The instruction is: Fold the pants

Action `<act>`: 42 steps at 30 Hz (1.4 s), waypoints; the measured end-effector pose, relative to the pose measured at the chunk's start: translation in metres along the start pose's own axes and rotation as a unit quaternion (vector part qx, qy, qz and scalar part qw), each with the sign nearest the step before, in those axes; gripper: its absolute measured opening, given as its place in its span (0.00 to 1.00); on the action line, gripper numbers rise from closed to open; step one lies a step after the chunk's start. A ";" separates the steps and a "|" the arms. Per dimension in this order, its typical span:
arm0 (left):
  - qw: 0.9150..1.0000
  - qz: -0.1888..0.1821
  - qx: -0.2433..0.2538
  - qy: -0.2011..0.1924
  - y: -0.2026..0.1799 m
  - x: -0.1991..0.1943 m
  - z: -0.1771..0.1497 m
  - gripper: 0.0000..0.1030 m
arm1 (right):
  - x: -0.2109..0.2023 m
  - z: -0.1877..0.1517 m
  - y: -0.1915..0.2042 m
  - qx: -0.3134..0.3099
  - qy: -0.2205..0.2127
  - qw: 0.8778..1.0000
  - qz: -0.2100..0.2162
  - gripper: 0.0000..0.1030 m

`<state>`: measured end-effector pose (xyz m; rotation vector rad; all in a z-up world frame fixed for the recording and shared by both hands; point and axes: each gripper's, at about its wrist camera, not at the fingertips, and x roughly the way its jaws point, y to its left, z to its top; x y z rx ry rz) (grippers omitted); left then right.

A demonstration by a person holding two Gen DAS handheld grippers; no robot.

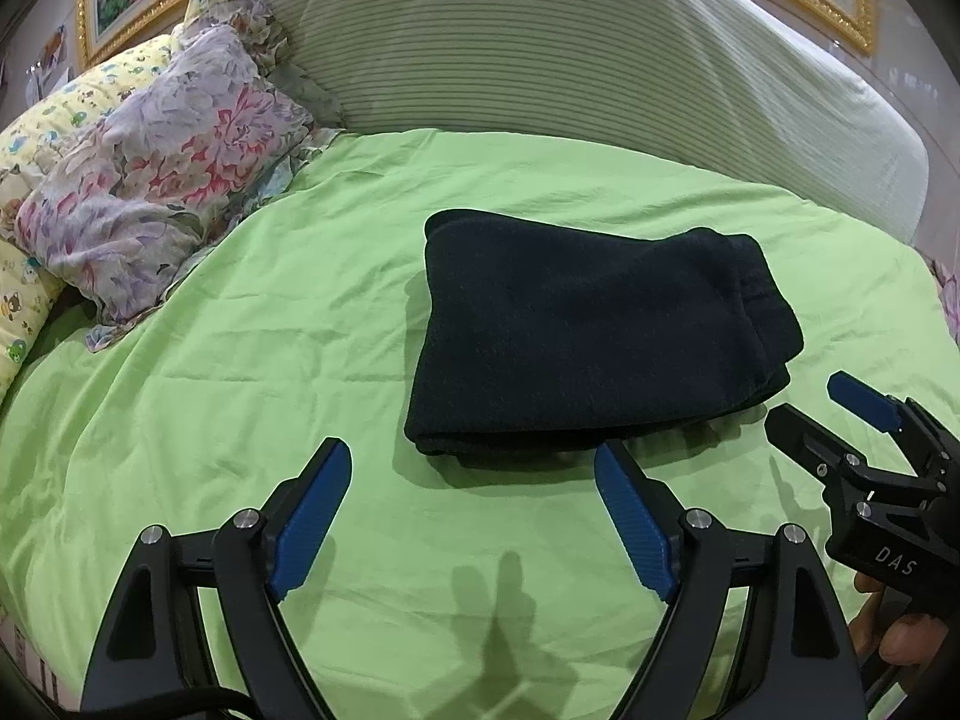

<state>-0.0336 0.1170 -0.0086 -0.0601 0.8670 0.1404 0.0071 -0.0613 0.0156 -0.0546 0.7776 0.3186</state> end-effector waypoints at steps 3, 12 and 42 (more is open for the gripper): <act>1.000 0.004 0.002 -0.003 -0.001 -0.001 -0.001 0.82 | 0.000 0.000 0.000 -0.003 -0.002 1.000 -0.002 0.85; 1.000 0.010 0.003 -0.007 -0.001 -0.005 -0.002 0.82 | 0.001 -0.003 0.009 -0.019 -0.004 1.000 -0.002 0.85; 1.000 0.019 0.002 -0.011 0.002 -0.002 0.004 0.83 | 0.004 0.001 0.011 -0.023 -0.008 1.000 -0.004 0.86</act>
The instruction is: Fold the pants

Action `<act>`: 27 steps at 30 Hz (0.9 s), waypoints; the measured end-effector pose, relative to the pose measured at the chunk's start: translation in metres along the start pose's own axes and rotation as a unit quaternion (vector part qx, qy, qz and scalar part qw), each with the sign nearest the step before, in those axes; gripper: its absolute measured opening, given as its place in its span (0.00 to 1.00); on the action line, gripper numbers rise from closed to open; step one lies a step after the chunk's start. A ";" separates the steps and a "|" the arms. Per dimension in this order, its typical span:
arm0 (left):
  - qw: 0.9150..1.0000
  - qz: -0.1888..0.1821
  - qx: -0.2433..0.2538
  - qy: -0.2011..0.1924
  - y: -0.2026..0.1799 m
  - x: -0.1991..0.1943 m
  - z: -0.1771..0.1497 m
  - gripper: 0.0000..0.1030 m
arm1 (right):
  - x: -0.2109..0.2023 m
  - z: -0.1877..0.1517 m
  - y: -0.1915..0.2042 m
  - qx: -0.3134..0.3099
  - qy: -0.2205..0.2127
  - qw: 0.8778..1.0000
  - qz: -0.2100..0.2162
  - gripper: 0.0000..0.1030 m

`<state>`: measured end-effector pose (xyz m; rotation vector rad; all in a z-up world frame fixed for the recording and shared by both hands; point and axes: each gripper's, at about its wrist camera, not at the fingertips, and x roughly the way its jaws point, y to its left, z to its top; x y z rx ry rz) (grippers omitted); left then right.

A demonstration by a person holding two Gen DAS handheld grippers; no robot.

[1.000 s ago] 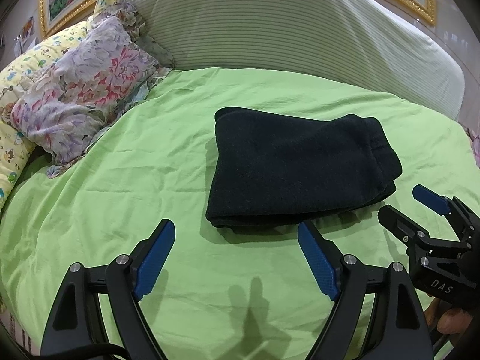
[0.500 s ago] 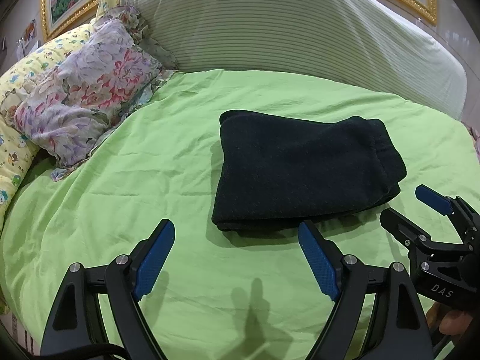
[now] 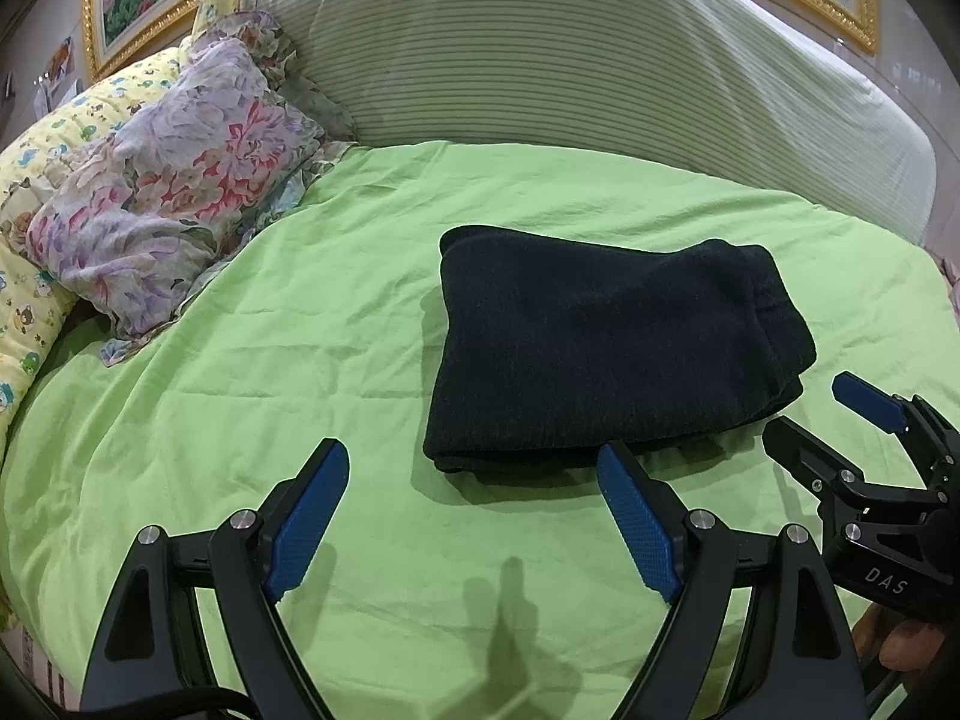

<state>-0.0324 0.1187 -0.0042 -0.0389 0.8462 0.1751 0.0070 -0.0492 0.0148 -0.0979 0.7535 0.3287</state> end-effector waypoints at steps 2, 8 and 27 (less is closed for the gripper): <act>1.000 0.000 0.000 0.000 0.000 0.000 0.000 0.83 | 0.001 0.001 0.000 0.000 0.001 1.000 0.001 0.86; 1.000 -0.002 0.001 0.001 0.000 0.003 0.002 0.83 | 0.001 0.002 0.001 0.000 -0.002 1.000 0.000 0.86; 1.000 -0.003 0.002 0.005 0.002 0.008 0.007 0.84 | 0.005 0.005 0.004 0.004 0.002 1.000 -0.001 0.86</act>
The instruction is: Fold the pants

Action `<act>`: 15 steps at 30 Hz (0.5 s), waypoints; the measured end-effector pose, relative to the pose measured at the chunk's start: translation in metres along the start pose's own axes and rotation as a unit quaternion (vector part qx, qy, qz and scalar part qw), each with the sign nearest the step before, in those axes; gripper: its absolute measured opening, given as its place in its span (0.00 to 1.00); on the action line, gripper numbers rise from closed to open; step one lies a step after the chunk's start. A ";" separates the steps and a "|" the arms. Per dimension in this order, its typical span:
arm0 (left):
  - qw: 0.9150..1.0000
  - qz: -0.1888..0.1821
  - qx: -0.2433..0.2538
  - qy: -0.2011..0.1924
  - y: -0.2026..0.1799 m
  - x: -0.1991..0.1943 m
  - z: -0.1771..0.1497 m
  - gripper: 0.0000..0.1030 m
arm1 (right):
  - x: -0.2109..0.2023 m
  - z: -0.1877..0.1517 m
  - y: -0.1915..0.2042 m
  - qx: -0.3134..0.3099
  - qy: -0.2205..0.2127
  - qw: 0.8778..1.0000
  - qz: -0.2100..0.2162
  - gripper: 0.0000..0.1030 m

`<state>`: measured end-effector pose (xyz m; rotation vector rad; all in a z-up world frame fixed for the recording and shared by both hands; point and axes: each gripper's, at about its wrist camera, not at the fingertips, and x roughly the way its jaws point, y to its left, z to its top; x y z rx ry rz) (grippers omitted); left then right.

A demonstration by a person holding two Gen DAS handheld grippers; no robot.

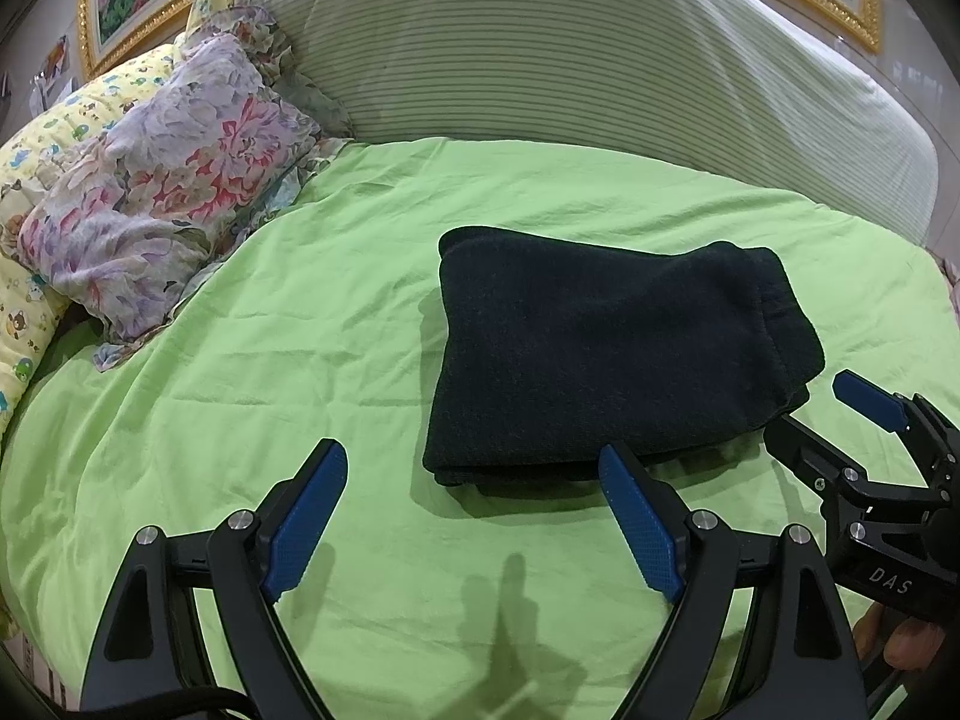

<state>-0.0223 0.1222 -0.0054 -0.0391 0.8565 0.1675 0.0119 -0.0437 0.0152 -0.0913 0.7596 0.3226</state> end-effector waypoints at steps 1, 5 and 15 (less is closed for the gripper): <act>1.000 0.000 0.000 0.000 0.000 0.000 0.000 0.84 | 0.001 0.000 -0.001 0.001 0.001 1.000 -0.001 0.86; 1.000 0.001 0.001 -0.001 0.000 0.001 0.000 0.84 | 0.001 0.001 -0.001 0.000 0.000 1.000 -0.002 0.86; 1.000 0.000 0.002 -0.005 0.000 0.000 0.003 0.84 | 0.001 0.003 -0.005 0.002 -0.002 1.000 0.000 0.86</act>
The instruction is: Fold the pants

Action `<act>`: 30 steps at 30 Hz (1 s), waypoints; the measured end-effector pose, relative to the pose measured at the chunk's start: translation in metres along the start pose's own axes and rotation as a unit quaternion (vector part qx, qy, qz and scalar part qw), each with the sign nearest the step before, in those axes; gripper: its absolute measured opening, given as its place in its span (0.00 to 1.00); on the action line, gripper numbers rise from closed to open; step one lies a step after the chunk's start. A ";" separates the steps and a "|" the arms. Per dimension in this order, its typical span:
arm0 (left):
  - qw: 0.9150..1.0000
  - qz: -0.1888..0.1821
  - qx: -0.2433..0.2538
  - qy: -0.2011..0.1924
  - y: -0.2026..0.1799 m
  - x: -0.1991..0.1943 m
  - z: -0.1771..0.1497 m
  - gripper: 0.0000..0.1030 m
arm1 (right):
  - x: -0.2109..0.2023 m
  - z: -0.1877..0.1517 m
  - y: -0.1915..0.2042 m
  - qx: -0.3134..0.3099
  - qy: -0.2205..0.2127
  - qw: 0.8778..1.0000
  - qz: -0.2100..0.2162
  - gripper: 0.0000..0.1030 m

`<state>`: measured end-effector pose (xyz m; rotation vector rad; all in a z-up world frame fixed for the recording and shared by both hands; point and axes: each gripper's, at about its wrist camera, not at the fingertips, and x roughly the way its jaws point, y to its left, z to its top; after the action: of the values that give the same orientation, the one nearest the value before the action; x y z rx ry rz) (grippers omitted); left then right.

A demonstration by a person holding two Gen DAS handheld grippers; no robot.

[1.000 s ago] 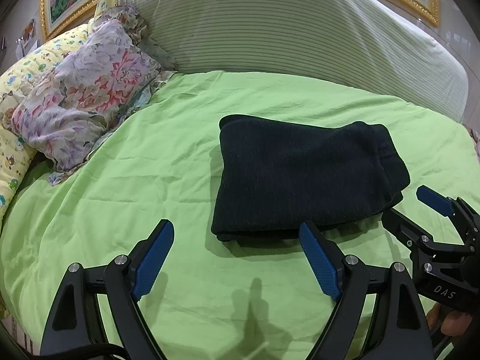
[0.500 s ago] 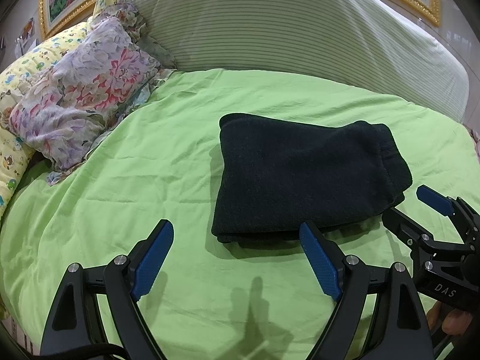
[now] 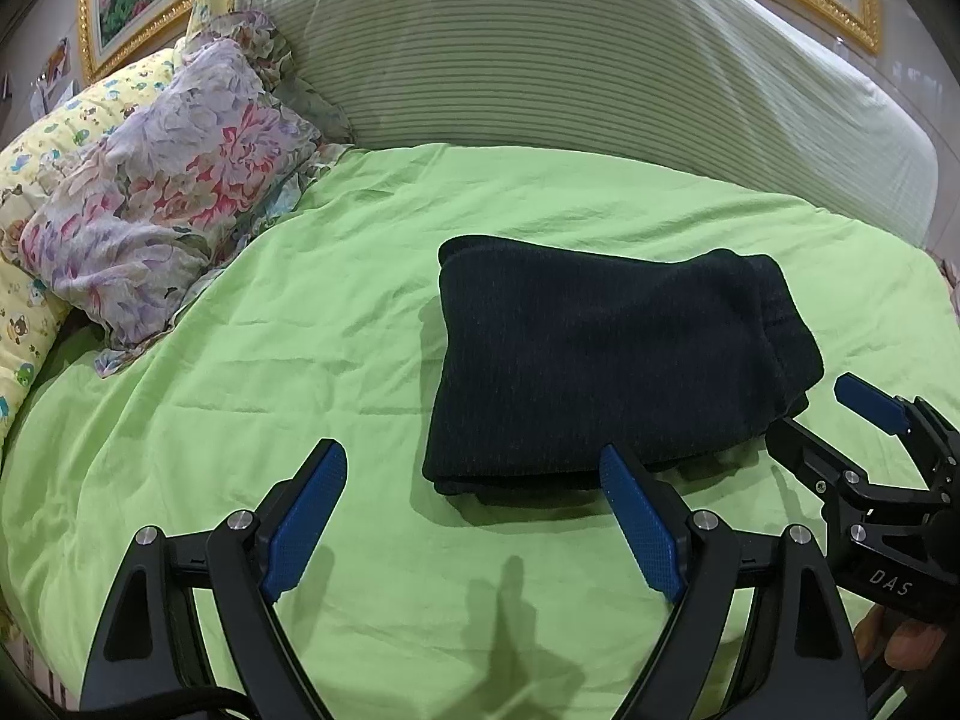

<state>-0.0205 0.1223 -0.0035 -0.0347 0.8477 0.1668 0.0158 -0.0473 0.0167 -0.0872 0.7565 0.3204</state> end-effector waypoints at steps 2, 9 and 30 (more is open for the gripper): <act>1.000 0.000 0.000 0.000 0.000 0.000 0.000 0.84 | 0.000 0.001 -0.001 0.000 0.000 1.000 0.000 0.86; 1.000 0.001 0.001 -0.002 0.000 -0.001 0.004 0.85 | 0.000 0.003 -0.002 0.000 -0.002 1.000 0.002 0.86; 1.000 0.005 -0.006 -0.009 0.000 -0.002 0.015 0.85 | -0.003 0.013 -0.011 0.014 -0.010 1.000 -0.004 0.86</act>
<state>-0.0105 0.1233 0.0078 -0.0404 0.8280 0.1818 0.0256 -0.0559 0.0277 -0.0604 0.7404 0.3036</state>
